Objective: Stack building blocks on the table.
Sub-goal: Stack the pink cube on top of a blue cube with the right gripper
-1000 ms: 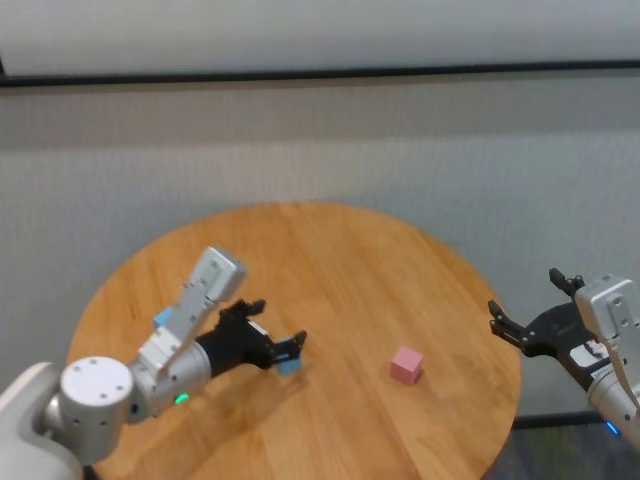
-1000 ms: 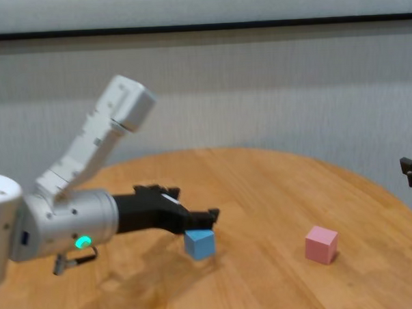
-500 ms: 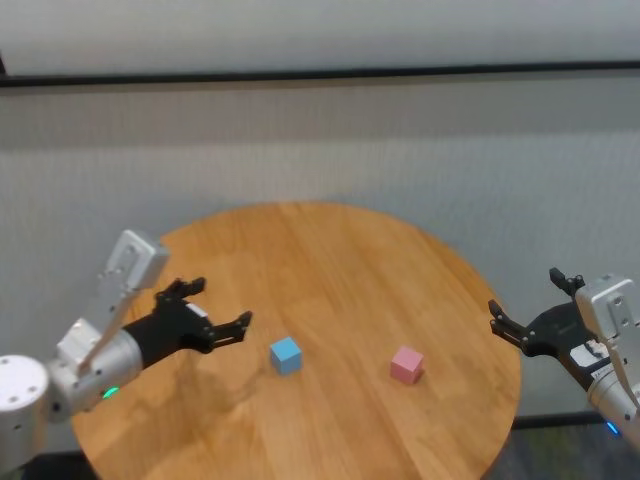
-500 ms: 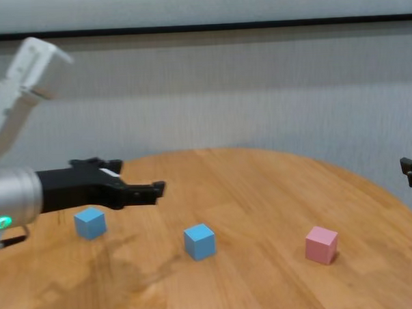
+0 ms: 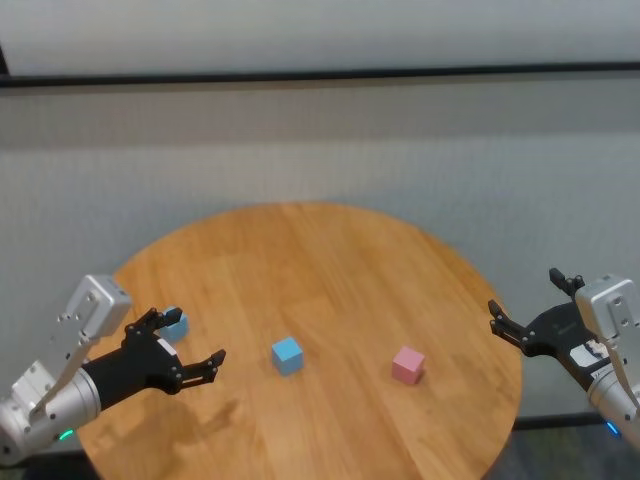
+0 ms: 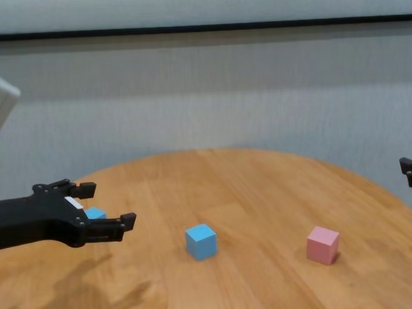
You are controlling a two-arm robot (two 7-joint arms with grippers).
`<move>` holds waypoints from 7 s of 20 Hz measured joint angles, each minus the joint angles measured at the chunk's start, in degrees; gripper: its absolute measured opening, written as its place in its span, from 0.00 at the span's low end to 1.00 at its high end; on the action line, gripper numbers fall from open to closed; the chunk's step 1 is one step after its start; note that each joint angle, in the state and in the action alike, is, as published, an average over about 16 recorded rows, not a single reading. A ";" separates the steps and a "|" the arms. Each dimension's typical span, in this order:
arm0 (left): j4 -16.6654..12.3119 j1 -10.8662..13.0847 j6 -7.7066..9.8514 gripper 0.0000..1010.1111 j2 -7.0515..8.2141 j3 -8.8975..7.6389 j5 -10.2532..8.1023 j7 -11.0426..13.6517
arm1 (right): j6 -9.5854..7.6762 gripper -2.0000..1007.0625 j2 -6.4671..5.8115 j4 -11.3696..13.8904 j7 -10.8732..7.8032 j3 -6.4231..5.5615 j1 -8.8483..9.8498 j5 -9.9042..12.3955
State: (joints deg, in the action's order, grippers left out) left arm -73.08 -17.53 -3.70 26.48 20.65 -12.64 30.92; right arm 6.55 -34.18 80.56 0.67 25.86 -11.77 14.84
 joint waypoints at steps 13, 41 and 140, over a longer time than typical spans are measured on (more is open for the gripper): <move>-0.04 0.40 -0.53 0.99 0.40 0.09 -0.12 0.37 | -2.65 1.00 3.64 -4.84 -9.63 -0.09 -3.57 4.35; 0.25 0.02 -0.31 0.99 0.10 0.27 0.11 0.31 | -11.10 1.00 8.51 -6.42 -20.24 -1.67 -5.20 9.54; 0.30 -0.03 -0.29 0.99 0.06 0.29 0.14 0.31 | -11.45 1.00 15.89 -19.75 -27.27 -1.45 -9.83 0.82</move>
State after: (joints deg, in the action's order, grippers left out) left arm -72.79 -17.55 -3.99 26.54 20.94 -12.51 31.24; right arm -4.90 -18.29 60.81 -26.60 24.41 -21.59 15.66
